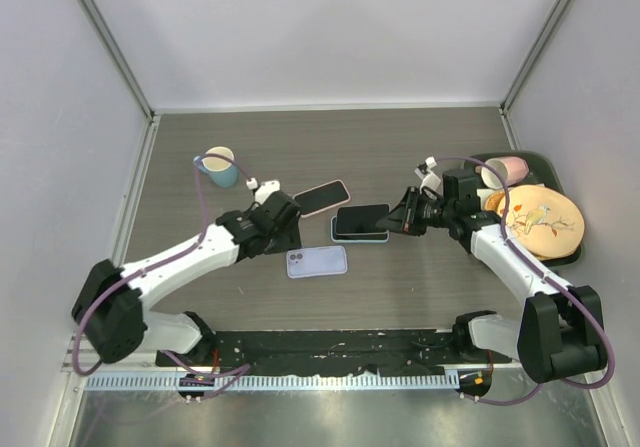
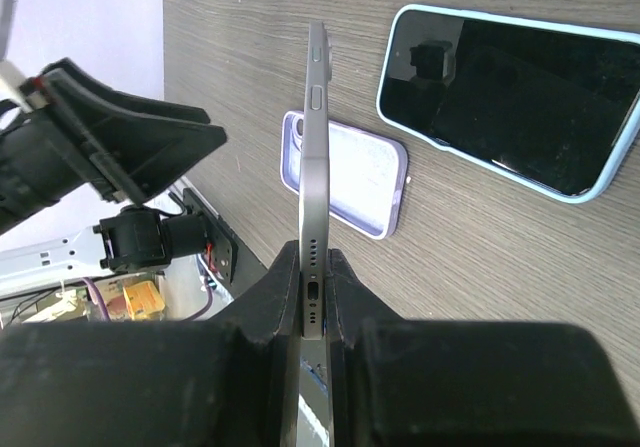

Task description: Put the phone into the phone case

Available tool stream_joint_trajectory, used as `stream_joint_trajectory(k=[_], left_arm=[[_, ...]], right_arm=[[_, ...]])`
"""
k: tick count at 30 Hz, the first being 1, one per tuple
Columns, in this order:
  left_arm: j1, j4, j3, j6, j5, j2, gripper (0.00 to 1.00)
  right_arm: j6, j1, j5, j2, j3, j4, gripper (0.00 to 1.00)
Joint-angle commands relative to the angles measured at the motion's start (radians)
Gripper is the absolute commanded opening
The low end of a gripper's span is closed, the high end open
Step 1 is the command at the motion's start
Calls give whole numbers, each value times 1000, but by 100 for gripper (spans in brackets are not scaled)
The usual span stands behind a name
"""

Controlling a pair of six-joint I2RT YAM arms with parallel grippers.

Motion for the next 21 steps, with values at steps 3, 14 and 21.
stream_joint_trajectory(k=[3, 14, 21], left_arm=[[3, 93, -93, 17, -64, -241, 69], [2, 282, -239, 73, 2, -499, 78], [2, 301, -263, 90, 28, -541, 79]], right_arm=[[57, 46, -43, -17, 3, 127, 1], [213, 308, 43, 60, -21, 356, 1], [250, 365, 55, 126, -51, 440, 1]])
